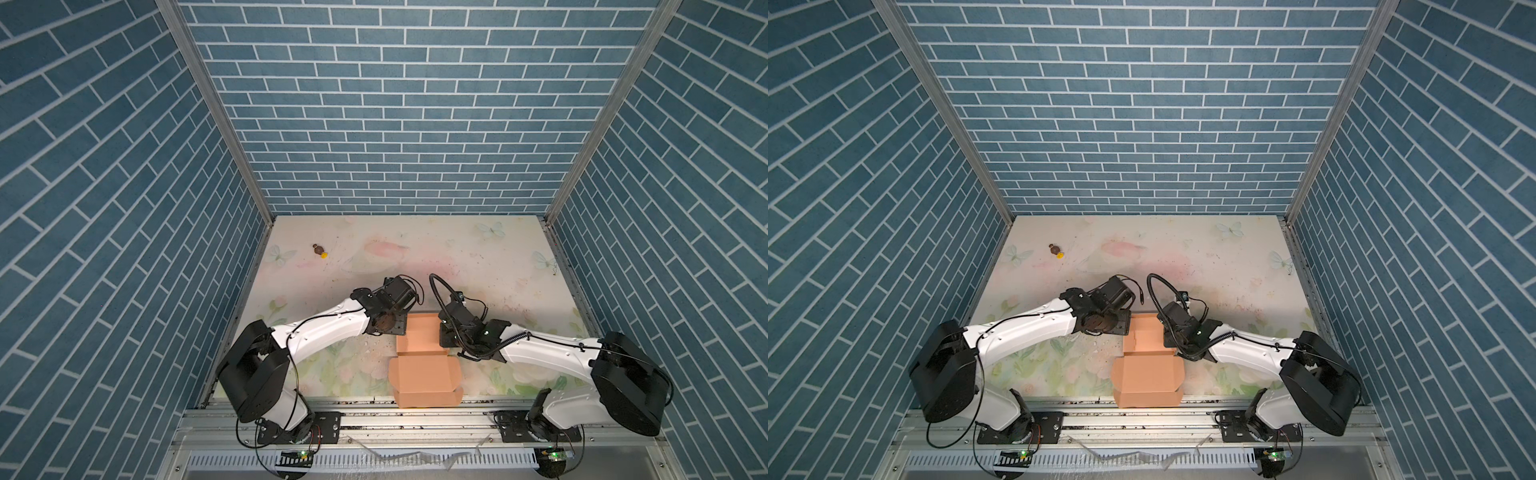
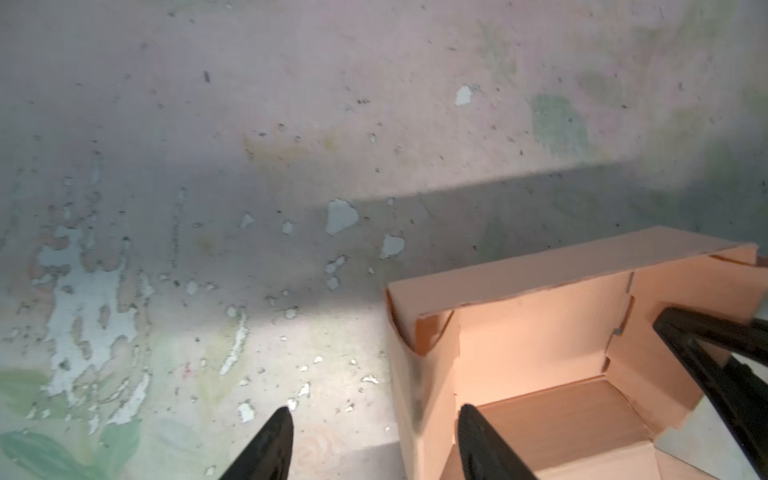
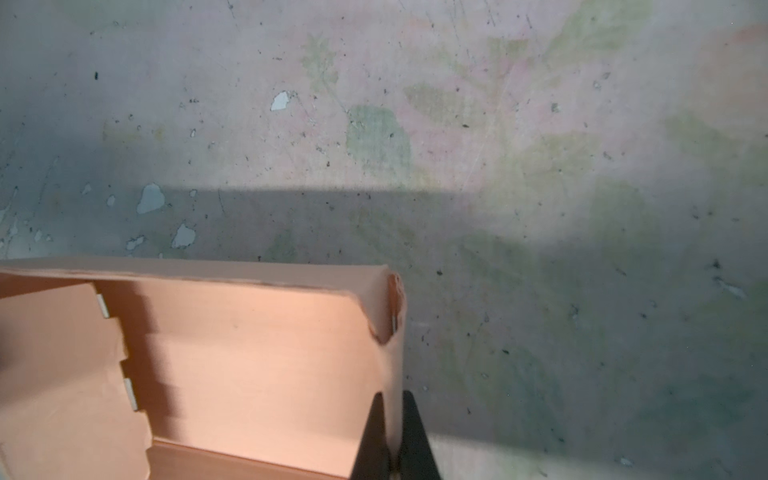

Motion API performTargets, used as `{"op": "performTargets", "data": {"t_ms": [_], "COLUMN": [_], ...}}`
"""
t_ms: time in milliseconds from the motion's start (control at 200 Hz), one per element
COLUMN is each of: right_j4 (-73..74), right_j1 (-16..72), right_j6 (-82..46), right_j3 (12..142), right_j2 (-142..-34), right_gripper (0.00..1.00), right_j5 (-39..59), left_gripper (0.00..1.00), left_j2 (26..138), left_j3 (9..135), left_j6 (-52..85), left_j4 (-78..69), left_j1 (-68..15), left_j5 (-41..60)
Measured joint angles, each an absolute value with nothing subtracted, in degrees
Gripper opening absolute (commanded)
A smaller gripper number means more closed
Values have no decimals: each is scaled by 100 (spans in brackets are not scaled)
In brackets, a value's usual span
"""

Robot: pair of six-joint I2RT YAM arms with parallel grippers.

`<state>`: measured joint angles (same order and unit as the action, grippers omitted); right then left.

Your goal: Fold the paper box

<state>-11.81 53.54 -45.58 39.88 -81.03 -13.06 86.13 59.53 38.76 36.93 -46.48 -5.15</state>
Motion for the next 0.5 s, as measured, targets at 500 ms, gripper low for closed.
{"op": "performTargets", "data": {"t_ms": [500], "right_j4": [-1586], "right_j1": [5096], "right_j6": [-3352], "right_j3": [4928], "right_j2": [-8993], "right_gripper": [0], "right_j5": [-220], "left_gripper": [54], "left_j2": [9164], "left_j3": [6342], "left_j6": [2250], "left_j4": [3706], "left_j1": [-4469], "left_j5": [-180]}}
